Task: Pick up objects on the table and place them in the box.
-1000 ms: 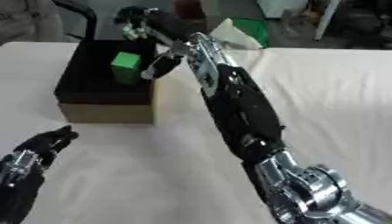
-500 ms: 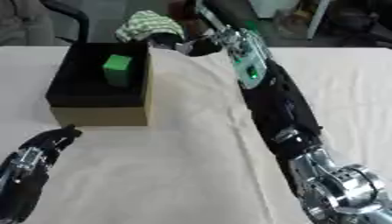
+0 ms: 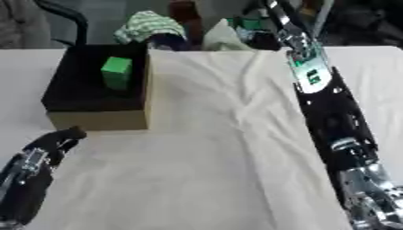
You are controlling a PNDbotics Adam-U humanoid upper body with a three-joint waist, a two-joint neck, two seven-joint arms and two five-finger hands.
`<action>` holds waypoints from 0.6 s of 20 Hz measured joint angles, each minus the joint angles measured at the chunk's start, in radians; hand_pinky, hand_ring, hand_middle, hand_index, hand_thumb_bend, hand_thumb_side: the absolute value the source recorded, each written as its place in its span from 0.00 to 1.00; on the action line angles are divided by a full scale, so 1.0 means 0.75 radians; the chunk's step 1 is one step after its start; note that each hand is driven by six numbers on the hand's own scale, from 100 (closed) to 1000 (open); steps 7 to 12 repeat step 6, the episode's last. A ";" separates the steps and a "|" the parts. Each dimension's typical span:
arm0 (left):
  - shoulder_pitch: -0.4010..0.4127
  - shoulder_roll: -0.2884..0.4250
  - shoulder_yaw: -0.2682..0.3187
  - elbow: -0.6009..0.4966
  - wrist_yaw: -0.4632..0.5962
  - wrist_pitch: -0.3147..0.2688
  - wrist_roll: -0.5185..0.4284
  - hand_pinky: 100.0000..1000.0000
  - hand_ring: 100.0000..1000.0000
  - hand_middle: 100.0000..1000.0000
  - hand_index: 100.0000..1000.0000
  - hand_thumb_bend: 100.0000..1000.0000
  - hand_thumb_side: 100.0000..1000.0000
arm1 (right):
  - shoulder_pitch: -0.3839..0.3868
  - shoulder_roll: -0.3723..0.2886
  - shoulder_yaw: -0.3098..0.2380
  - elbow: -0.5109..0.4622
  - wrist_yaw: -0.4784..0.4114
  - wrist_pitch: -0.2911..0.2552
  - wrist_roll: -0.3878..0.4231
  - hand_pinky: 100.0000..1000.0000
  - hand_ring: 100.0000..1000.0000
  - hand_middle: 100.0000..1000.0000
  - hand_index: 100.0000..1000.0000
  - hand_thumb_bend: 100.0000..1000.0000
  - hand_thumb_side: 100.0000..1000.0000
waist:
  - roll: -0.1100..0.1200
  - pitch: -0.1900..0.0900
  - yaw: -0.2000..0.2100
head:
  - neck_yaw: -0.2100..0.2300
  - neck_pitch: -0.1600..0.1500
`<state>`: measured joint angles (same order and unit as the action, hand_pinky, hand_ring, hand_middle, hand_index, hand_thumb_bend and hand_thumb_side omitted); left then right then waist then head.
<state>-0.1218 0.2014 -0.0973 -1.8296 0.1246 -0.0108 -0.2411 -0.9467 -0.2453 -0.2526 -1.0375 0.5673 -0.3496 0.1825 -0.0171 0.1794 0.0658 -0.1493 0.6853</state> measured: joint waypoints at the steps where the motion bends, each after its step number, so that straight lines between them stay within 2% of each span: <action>1: 0.001 0.000 0.001 0.000 -0.001 -0.001 0.001 1.00 0.98 0.67 0.72 0.00 0.82 | 0.017 -0.011 -0.006 -0.009 -0.032 0.014 0.008 0.82 0.61 0.78 0.86 0.00 0.10 | 0.002 0.001 -0.004 | 0.002 0.000; 6: 0.008 0.000 0.005 0.000 -0.003 -0.002 0.003 1.00 0.98 0.67 0.72 0.00 0.82 | 0.082 -0.064 -0.032 -0.023 -0.166 0.065 0.045 0.83 0.60 0.77 0.86 0.00 0.19 | 0.004 0.005 -0.009 | 0.010 0.001; 12: 0.008 0.000 0.005 0.000 -0.003 -0.002 0.003 1.00 0.98 0.67 0.72 0.00 0.82 | 0.082 -0.064 -0.032 -0.023 -0.166 0.065 0.045 0.83 0.60 0.77 0.86 0.00 0.19 | 0.004 0.005 -0.009 | 0.010 0.001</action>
